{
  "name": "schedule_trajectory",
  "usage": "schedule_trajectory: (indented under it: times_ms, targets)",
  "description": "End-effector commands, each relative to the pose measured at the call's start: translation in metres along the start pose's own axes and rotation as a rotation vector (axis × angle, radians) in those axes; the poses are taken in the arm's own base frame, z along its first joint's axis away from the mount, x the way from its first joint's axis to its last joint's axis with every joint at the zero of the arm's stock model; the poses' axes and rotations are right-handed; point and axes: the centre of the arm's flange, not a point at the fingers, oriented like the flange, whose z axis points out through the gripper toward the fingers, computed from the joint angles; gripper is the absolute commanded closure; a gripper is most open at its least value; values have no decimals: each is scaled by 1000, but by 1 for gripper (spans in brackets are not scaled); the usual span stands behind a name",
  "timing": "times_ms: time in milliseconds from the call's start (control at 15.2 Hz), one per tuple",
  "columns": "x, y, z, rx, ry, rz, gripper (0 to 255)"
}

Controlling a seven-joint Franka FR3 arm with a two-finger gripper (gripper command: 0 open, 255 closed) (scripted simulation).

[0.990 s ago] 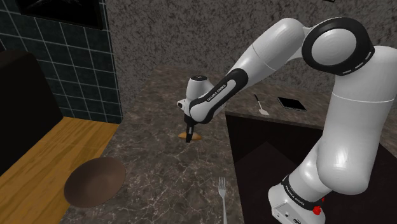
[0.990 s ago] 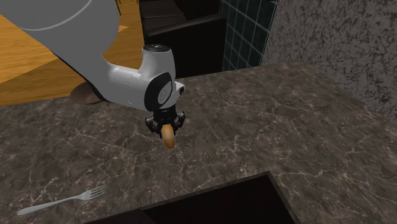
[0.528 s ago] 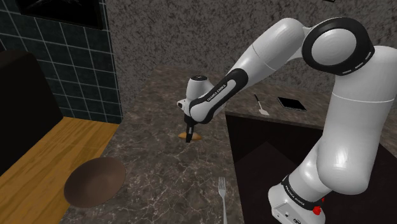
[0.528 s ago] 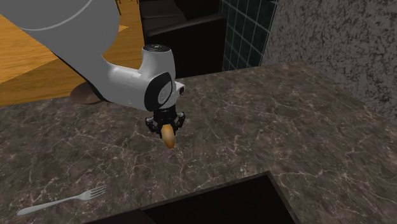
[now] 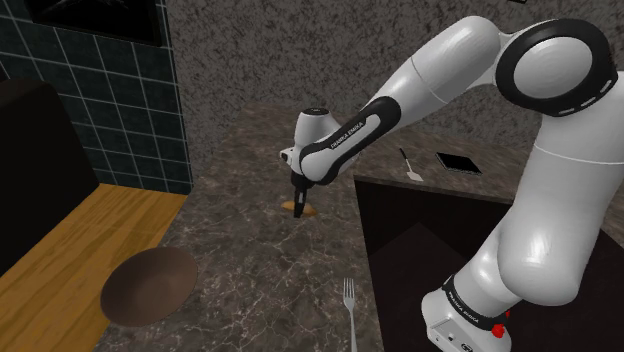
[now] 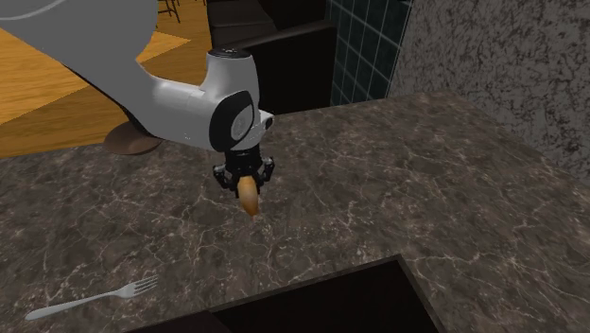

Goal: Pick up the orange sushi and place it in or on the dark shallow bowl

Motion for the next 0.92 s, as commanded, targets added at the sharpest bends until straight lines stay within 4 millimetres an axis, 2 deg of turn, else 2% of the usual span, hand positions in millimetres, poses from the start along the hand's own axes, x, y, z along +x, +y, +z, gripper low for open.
schedule_trajectory:
  times_ms: [0, 858]
  targets:
    - [1, 0, -10, 0, 0, 0, 255]
    - [0, -3, -79, 0, 0, 0, 255]
